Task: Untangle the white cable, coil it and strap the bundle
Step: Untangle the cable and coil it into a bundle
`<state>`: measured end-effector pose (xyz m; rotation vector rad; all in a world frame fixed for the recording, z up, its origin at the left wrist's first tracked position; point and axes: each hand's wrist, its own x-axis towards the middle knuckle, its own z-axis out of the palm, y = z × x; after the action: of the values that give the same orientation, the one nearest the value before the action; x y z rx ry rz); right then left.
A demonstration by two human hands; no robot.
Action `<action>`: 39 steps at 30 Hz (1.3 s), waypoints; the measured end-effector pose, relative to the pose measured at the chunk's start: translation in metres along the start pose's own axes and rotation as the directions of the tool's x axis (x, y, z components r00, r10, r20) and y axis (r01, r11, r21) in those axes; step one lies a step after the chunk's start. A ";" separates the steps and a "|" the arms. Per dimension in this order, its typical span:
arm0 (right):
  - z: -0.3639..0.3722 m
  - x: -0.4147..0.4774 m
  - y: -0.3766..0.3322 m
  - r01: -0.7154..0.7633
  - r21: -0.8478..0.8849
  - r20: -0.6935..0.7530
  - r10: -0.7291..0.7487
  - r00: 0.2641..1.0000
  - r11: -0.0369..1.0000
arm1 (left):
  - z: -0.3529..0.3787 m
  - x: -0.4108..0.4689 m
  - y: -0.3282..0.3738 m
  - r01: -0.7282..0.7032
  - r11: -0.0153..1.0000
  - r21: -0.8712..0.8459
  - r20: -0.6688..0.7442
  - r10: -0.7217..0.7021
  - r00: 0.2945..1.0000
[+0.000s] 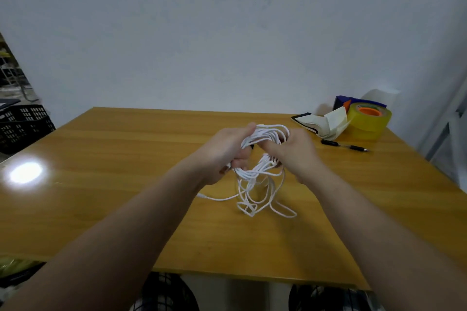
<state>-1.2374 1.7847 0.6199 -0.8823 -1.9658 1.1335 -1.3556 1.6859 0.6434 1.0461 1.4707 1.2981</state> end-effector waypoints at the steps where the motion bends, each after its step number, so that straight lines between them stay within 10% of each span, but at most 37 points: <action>1: -0.001 0.000 -0.001 0.010 -0.012 0.002 -0.010 1.000 1.000 | 0.000 -0.001 -0.001 -0.002 0.998 0.057 0.007 0.001 1.000; 6: 0.010 -0.002 -0.004 -0.034 0.147 -0.012 0.036 0.999 0.989 | -0.001 0.002 0.001 0.034 0.997 0.073 0.123 -0.043 0.991; 14: 0.025 -0.012 -0.002 -0.335 0.208 0.173 0.303 0.937 0.919 | -0.001 0.018 -0.015 -0.189 0.958 -0.214 -0.120 0.167 0.979; 19: 0.034 -0.015 -0.008 -0.462 0.393 0.210 0.411 0.887 0.795 | -0.004 0.017 -0.018 -0.264 0.926 -0.268 0.047 0.287 0.957; 27: 0.030 -0.012 0.005 -0.180 0.302 -0.042 0.202 0.978 0.936 | -0.024 0.014 -0.024 -0.121 0.929 -0.351 0.123 0.174 0.977; 35: 0.009 -0.009 -0.008 -0.188 0.211 0.286 0.124 0.950 0.959 | -0.028 0.003 -0.005 -0.152 0.985 0.075 0.179 0.137 0.974; 39: 0.004 -0.006 -0.002 -0.110 0.183 0.382 0.033 0.924 0.977 | -0.022 0.009 -0.005 -0.121 0.991 -0.063 -0.037 0.119 0.992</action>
<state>-1.2376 1.7770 0.6187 -0.6690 -2.0818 1.6134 -1.3789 1.6887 0.6389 1.0887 1.3983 1.4452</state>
